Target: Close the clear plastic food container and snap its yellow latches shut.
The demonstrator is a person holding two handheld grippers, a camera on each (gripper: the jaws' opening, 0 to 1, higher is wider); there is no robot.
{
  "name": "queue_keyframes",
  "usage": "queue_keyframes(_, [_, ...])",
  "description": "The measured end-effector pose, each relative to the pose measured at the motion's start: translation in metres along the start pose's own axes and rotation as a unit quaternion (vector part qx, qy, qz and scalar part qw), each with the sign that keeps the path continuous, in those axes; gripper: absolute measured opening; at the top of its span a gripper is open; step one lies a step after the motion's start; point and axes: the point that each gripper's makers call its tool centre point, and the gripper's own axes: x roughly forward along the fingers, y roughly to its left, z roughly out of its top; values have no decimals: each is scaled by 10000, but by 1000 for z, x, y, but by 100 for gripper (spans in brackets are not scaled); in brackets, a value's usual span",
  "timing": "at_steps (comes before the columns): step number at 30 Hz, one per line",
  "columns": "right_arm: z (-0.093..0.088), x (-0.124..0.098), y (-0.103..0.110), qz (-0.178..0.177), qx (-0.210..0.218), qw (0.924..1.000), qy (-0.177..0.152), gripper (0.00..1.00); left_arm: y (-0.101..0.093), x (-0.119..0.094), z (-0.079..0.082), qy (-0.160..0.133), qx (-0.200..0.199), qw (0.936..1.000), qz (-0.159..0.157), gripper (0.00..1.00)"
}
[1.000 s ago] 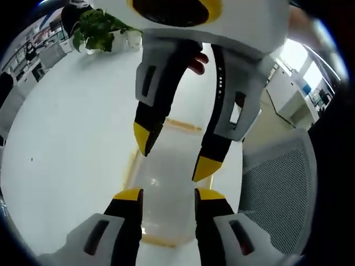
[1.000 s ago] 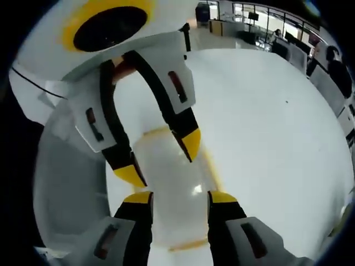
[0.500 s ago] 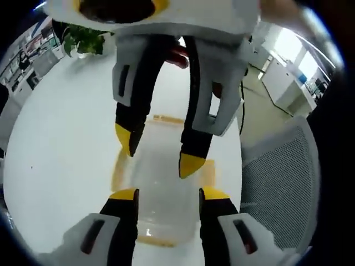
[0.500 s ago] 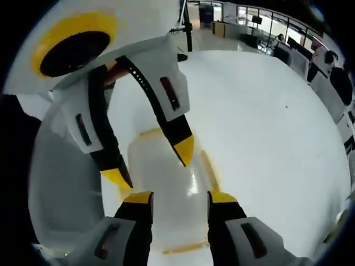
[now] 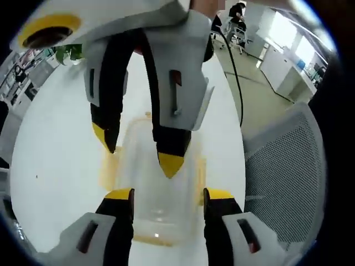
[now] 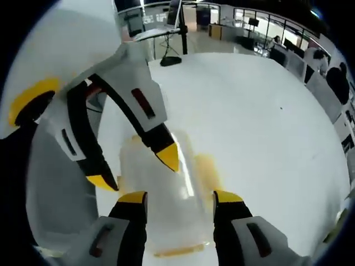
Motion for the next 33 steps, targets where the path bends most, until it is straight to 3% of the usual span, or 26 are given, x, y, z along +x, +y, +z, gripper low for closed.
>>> queue_keyframes(3, [-5,6,-1,25,-68,9999,121,53,0,0,0,-18,-37,10000,13,50])
queue_keyframes(4, [-2,7,-1,66,160,9998,30,53,0,0,0,-28,-53,10000,23,50])
queue_keyframes(8, [-1,8,-1,136,199,9997,11,53,1,0,1,-46,-88,9999,41,50])
queue_keyframes(21, [-6,3,-2,561,-46,9978,350,53,0,1,1,-29,-103,9999,68,51])
queue_keyframes(24, [-7,3,-4,691,-54,9968,410,52,-2,2,-2,92,239,9996,118,52])
queue_keyframes(33, [-1,3,-3,958,-8,9945,417,52,-6,4,-2,201,340,9990,204,56])
